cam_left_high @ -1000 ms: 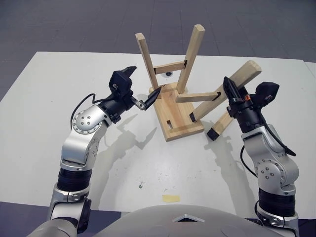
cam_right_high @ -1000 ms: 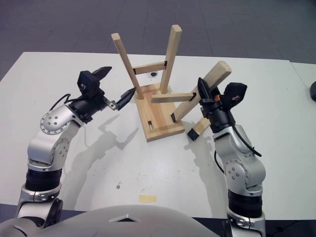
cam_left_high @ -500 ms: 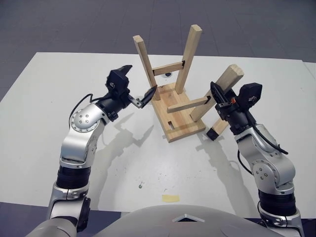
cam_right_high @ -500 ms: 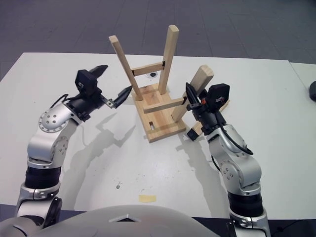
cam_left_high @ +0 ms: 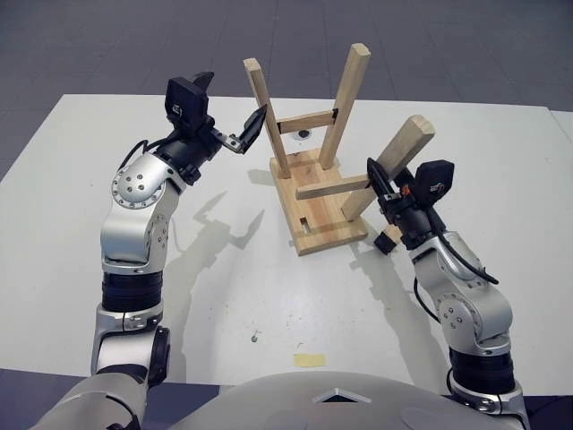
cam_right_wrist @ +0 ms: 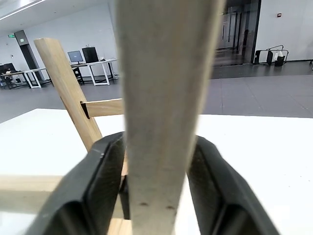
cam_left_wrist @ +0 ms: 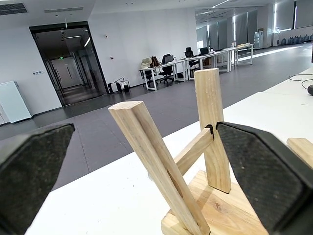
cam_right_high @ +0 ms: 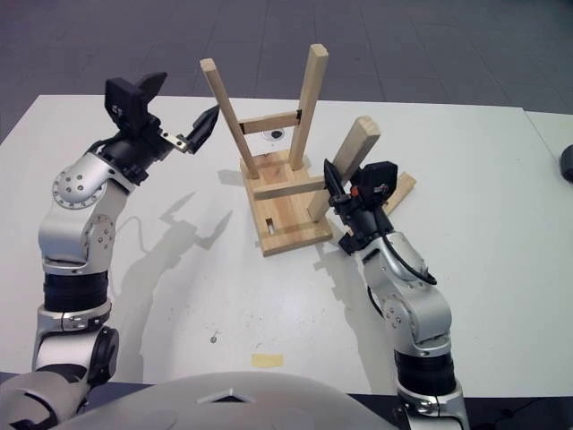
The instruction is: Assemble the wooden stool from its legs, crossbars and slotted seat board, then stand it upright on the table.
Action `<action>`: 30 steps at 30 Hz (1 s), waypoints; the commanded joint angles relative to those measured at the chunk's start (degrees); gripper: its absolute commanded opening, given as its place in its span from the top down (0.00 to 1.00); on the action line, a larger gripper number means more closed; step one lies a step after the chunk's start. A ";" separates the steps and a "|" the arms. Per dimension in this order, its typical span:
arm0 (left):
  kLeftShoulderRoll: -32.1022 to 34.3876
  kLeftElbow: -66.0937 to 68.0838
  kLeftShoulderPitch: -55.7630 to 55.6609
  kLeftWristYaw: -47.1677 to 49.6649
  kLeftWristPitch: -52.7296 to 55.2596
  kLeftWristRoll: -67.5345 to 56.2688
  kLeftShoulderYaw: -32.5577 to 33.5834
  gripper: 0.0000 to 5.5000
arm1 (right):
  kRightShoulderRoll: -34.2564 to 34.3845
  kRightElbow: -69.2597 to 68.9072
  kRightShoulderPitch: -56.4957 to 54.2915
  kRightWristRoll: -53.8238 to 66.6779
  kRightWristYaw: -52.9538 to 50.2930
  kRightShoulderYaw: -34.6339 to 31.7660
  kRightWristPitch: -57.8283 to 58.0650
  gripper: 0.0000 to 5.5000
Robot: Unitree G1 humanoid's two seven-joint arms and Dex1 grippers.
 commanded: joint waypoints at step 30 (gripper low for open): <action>-1.45 -5.50 6.11 4.02 1.54 0.36 0.12 0.02 | -1.94 4.18 -0.61 4.72 -15.88 -13.90 22.14 0.02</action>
